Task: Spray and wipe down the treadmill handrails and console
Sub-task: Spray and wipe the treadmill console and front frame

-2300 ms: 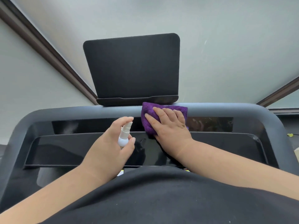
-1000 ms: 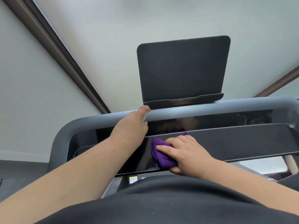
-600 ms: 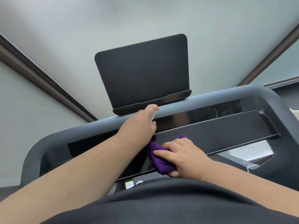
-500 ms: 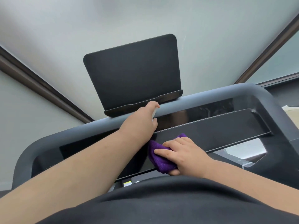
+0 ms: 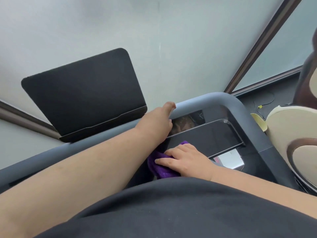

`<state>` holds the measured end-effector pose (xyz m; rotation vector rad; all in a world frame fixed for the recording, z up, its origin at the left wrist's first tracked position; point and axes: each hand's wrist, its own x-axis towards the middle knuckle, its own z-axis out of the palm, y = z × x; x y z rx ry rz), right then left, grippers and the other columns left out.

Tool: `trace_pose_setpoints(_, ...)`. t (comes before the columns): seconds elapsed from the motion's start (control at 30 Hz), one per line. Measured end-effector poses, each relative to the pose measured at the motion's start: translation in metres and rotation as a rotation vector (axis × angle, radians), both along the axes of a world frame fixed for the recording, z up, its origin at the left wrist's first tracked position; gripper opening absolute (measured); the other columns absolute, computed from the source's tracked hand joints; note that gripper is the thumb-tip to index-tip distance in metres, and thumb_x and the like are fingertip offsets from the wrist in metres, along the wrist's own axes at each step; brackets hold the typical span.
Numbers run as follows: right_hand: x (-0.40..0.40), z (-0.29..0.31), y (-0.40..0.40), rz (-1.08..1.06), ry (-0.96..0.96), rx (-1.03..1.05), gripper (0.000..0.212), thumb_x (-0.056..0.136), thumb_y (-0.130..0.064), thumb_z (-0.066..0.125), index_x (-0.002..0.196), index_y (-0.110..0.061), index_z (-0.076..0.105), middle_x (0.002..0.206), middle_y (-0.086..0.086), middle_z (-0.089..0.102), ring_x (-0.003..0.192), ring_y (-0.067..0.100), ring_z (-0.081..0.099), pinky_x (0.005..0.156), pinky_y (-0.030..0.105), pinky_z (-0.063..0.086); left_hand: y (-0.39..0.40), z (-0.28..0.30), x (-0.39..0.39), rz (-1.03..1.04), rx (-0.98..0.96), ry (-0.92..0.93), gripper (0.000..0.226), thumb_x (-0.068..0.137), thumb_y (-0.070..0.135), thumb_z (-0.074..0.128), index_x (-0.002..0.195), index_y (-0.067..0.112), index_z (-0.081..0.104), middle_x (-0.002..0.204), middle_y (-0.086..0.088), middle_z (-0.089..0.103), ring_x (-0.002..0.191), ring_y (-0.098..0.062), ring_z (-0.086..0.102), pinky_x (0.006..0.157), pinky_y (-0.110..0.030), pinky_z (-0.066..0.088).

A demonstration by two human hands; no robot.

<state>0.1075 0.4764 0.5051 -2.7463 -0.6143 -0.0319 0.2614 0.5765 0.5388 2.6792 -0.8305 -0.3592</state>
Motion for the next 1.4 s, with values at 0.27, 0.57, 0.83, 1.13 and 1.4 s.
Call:
trace_pose_setpoints(0.27,0.007,0.010,-0.030,-0.045,0.024,0.074,0.054,0.082,-0.055,0.062,0.128,-0.025,0.066,0.112,0.006,0.068,0.088,0.029,0.065,0.082,0.043,0.052,-0.005,0.006,-0.006,0.059,-0.038,0.005,0.044,0.094,0.026,0.050,0.124,0.049,0.027,0.089,0.010,0.053,0.070,-0.020,0.054,0.056,-0.028,0.035)
trace_pose_setpoints(0.57,0.020,0.006,-0.035,0.044,0.135,0.044,0.056,0.087,-0.054,0.058,0.137,-0.029,0.058,0.123,0.006,0.064,0.099,0.031,0.060,0.088,0.042,0.044,-0.004,0.009,-0.006,0.092,-0.028,-0.003,0.033,0.095,0.028,0.050,0.118,0.045,0.033,0.092,0.004,0.056,0.072,-0.024,0.057,0.063,-0.032,0.042)
trace_pose_setpoints(0.83,0.022,0.001,-0.050,-0.087,-0.073,0.290,0.056,0.077,-0.044,0.073,0.126,-0.017,0.068,0.117,0.008,0.067,0.097,0.032,0.065,0.086,0.047,0.051,0.016,0.013,-0.017,0.199,-0.116,0.017,0.049,0.094,0.032,0.056,0.129,0.054,0.028,0.114,0.008,0.060,0.081,-0.014,0.052,0.072,-0.028,0.039)
trace_pose_setpoints(1.13,0.078,0.012,-0.047,-0.406,0.004,0.064,0.059,0.085,-0.059,0.048,0.138,-0.034,0.055,0.146,0.007,0.047,0.132,0.032,0.040,0.110,0.049,0.023,0.126,0.009,-0.077,0.522,-0.277,0.050,0.057,0.090,0.033,0.064,0.130,0.057,0.031,0.097,0.020,0.061,0.081,-0.003,0.060,0.070,-0.020,0.040)
trace_pose_setpoints(1.4,0.084,-0.001,0.028,-0.262,-0.022,-0.141,0.066,0.085,-0.060,0.036,0.139,-0.028,0.055,0.145,0.014,0.050,0.133,0.033,0.037,0.111,0.050,0.020,0.199,0.009,-0.125,0.650,-0.334,0.056,0.059,0.090,0.028,0.065,0.129,0.057,0.031,0.099,0.013,0.062,0.072,-0.013,0.060,0.074,-0.031,0.050)
